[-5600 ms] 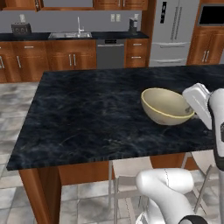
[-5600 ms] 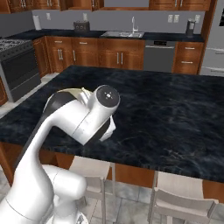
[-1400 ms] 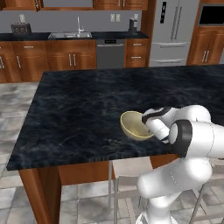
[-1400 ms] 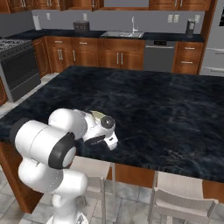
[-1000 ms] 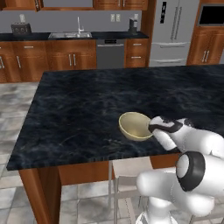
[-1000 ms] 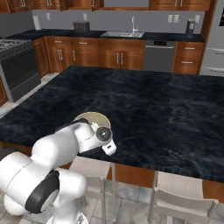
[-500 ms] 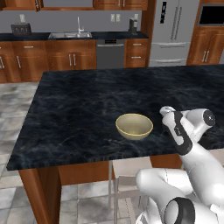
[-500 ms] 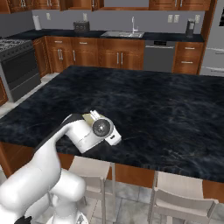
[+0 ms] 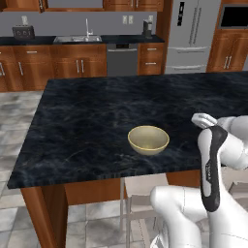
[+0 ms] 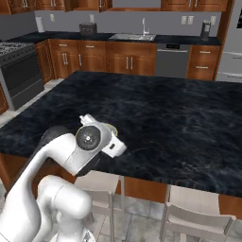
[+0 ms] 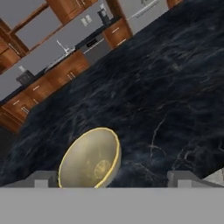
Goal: Pick up the bowls from the cabinet and place each bowl in front of a stool on the dining counter.
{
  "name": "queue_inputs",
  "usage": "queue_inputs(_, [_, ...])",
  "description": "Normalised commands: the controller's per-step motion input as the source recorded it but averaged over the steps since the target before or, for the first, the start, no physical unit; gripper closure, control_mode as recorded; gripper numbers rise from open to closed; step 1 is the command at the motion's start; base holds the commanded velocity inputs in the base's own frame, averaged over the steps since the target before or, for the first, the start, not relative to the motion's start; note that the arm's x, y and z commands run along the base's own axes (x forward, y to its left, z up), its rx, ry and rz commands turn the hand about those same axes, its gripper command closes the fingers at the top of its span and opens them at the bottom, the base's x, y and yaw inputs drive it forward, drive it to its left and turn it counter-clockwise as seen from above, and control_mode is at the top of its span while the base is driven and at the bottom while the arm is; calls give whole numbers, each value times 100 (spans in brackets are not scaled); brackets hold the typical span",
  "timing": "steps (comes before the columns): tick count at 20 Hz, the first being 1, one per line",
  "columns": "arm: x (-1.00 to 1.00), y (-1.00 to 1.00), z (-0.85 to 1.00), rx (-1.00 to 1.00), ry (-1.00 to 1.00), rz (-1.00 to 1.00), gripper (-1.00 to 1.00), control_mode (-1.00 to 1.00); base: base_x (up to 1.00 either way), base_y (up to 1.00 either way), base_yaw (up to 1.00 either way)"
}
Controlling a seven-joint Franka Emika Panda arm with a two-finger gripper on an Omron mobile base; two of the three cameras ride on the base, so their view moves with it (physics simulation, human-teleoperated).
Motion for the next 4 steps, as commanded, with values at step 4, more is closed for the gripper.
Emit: queue_inputs(4, [-100,-8,100,-9,0,3,-100,-100,0,0,0])
